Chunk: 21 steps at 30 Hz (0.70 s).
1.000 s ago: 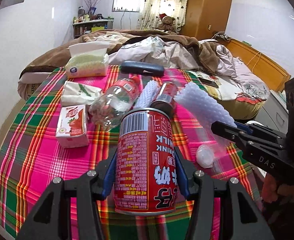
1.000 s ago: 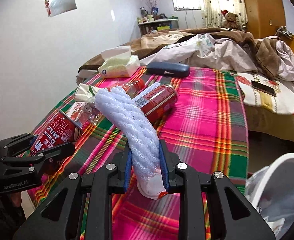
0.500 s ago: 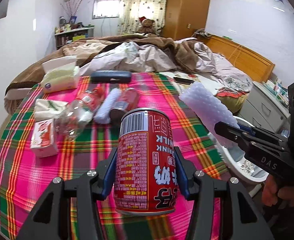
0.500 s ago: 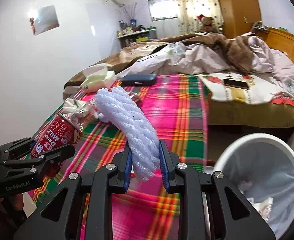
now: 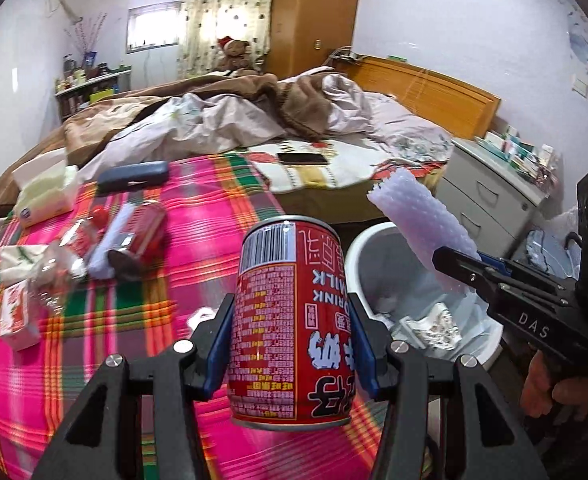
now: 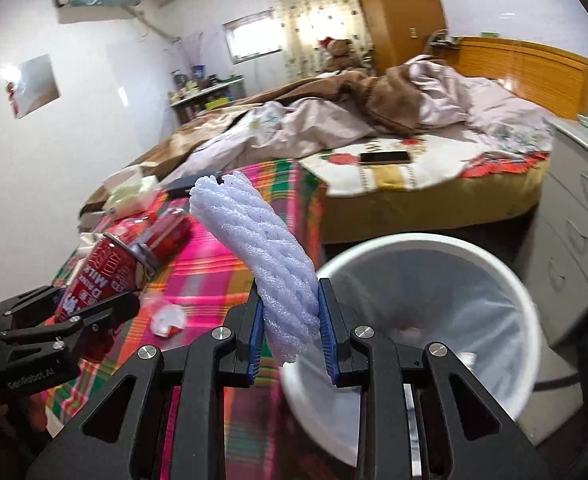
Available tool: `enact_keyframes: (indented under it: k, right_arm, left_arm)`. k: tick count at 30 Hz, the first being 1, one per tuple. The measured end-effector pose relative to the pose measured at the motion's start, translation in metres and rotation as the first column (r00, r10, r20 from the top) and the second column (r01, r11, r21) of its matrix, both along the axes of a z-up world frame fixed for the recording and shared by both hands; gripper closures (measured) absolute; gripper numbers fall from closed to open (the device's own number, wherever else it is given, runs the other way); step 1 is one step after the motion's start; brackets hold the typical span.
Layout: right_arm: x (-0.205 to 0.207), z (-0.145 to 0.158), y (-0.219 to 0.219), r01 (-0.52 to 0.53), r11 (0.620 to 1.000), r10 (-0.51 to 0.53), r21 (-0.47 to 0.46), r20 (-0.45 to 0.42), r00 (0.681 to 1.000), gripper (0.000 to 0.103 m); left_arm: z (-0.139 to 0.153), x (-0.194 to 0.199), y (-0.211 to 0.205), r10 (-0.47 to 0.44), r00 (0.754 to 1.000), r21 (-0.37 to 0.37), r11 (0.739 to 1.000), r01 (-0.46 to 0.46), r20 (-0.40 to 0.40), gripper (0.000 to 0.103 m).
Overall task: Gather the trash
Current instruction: 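Carry the milk can and foam net over the white bin and open both tools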
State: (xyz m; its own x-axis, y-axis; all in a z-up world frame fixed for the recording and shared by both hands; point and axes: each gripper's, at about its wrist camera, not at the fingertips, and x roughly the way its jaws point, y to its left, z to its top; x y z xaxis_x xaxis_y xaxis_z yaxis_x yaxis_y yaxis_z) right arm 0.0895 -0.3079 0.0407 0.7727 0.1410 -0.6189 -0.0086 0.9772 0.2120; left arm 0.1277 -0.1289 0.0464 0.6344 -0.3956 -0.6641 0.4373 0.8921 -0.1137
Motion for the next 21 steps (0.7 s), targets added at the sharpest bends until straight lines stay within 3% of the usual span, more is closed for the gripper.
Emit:
enact_keyframes:
  k: [12, 21]
  right_arm:
    - [-0.014, -0.011, -0.05, 0.195, 0.98, -0.198, -0.042, -0.055, 0.979, 0.077]
    - [-0.021, -0.03, -0.075, 0.261, 0.96, -0.272, -0.097, -0.122, 0.955, 0.077]
  left_arm:
    - [-0.002, -0.002, -0.068, -0.121, 0.993, 0.002, 0.993, 0.121, -0.014, 0.049]
    - [-0.014, -0.004, -0.114, -0.19, 0.981, 0.03, 0.981, 0.191, -0.032, 0.049]
